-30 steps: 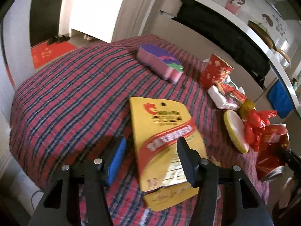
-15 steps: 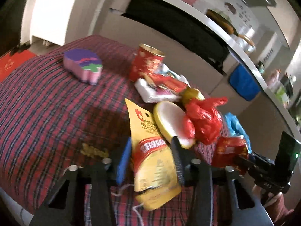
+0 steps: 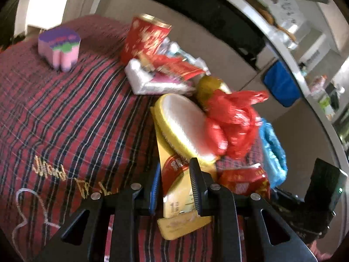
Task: Collect trash
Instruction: 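Grasp the yellow snack wrapper with the left gripper, then lift the yellow wrapper with the left gripper toward the right gripper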
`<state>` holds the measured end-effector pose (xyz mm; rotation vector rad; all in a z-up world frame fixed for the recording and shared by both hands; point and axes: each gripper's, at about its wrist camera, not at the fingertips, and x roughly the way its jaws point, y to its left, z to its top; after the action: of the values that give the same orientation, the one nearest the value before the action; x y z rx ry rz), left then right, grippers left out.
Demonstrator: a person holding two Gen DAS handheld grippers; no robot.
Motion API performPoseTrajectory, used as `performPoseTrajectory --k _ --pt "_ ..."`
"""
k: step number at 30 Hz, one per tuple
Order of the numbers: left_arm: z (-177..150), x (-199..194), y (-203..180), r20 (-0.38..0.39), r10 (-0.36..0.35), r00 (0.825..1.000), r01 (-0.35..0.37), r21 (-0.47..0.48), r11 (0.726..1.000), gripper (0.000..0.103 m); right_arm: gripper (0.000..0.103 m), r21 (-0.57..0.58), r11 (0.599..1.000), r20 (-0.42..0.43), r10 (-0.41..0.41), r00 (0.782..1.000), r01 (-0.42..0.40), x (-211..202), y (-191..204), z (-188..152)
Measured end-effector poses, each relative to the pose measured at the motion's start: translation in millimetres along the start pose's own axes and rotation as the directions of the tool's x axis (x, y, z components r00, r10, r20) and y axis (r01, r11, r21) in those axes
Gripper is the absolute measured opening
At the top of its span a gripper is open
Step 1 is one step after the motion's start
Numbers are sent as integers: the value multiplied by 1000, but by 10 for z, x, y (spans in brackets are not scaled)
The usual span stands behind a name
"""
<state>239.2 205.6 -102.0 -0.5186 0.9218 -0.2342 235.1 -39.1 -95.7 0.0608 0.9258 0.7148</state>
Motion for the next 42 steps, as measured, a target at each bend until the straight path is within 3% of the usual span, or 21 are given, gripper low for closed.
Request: performPoseTrajectory --k 1,2,6,12,16,19,26,29,31,34,37,38,40,41,42 --pt "1 14 25 2 6 1000 -6 -18 1000 23 35 16 1000 -15 20 1000 -20 42 -21 4" --pt "0 -17 36 17 16 1000 -15 -24 1000 12 35 27 999 -26 30 999 -30 70 -36 9" --pt "-26 -263 4 85 20 996 -20 4 1000 6 34 13 999 -31 43 999 -43 82 -6 23" --pt "-61 -687 -204 183 73 980 -94 106 990 2 32 -96 989 119 -103 988 115 -293 161 34" --pt "-66 -917 -425 258 125 958 -172 164 971 1 32 -80 974 182 -196 964 213 -567 92 75" --pt "-85 -1043 -678 332 162 929 -244 225 943 1 32 -54 973 209 -208 955 224 -733 26 102" --pt "-92 -1199 -1054 396 164 904 -284 267 921 0 32 -14 972 292 -221 930 236 -1052 -7 164" --pt "-53 -1180 -1110 388 178 904 -296 268 917 0 32 -5 972 307 -222 925 235 -1178 -38 163" --pt "-41 -1150 -1037 370 189 909 -284 220 933 1 32 -5 974 299 -217 929 229 -1219 -70 138" --pt "-65 -1007 -787 296 175 939 -216 111 970 3 32 -23 971 288 -221 932 237 -1207 -68 43" --pt "-118 -793 -592 208 175 962 -186 30 982 3 32 -44 964 267 -241 933 262 -1114 -71 -63" --pt "-130 -741 -557 193 179 965 -185 16 983 5 32 -45 964 255 -242 936 261 -1075 -82 -92" --pt "-155 -655 -529 180 212 961 -216 2 976 24 32 -42 964 232 -245 941 261 -1007 -105 -143" --pt "-170 -626 -543 196 232 953 -235 -8 972 46 32 -43 964 224 -248 942 264 -975 -110 -166" --pt "-190 -623 -562 215 232 949 -234 -14 972 60 32 -45 963 217 -251 943 267 -942 -114 -187"
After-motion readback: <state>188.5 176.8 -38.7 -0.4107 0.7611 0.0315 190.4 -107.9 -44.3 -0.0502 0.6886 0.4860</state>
